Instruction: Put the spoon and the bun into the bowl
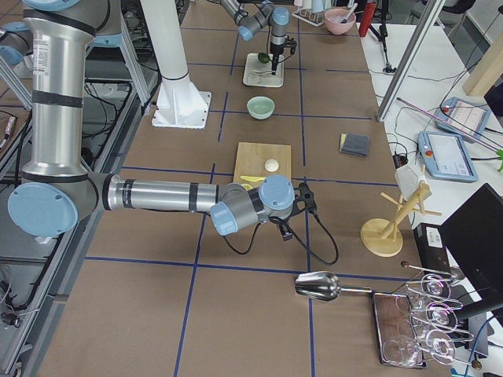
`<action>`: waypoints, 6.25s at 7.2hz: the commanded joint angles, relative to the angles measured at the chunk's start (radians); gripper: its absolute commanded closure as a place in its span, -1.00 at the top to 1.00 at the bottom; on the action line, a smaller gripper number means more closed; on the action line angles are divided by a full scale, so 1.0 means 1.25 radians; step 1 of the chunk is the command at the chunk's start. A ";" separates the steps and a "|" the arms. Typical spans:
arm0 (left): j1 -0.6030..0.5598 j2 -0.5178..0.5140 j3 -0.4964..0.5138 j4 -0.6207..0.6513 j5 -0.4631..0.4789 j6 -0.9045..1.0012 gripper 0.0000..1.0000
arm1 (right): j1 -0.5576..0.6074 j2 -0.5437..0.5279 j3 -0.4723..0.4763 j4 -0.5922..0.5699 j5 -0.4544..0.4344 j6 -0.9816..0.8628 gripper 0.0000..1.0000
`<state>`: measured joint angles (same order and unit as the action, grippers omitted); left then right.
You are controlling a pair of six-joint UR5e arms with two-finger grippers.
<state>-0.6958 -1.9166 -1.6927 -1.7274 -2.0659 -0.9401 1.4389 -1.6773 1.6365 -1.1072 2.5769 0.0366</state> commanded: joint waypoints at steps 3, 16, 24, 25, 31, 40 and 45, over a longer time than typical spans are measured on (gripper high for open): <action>0.023 0.003 0.005 0.001 -0.013 -0.015 0.36 | 0.000 0.001 0.001 0.001 0.000 0.000 1.00; 0.159 -0.299 0.061 -0.241 0.191 -0.339 -1.00 | 0.000 -0.004 0.005 0.002 0.009 0.001 1.00; 0.098 -0.113 -0.059 -0.238 0.287 -0.050 0.99 | -0.166 0.103 0.038 0.145 -0.009 0.498 1.00; 0.043 -0.080 -0.063 -0.237 0.248 0.086 0.99 | -0.257 0.118 0.046 0.243 -0.087 0.675 1.00; -0.008 -0.011 -0.091 -0.244 0.201 0.150 0.99 | -0.555 0.194 0.069 0.090 -0.406 0.798 0.97; -0.005 -0.003 -0.080 -0.247 0.203 0.153 0.99 | -0.579 0.213 0.071 0.040 -0.438 0.790 -0.40; -0.031 0.029 -0.113 -0.247 0.197 0.162 0.99 | -0.623 0.442 0.102 -0.103 -0.464 1.000 -0.69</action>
<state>-0.7165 -1.9068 -1.8108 -2.0356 -1.8151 -0.7405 0.6945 -1.2217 1.7562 -1.1858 2.0211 1.1655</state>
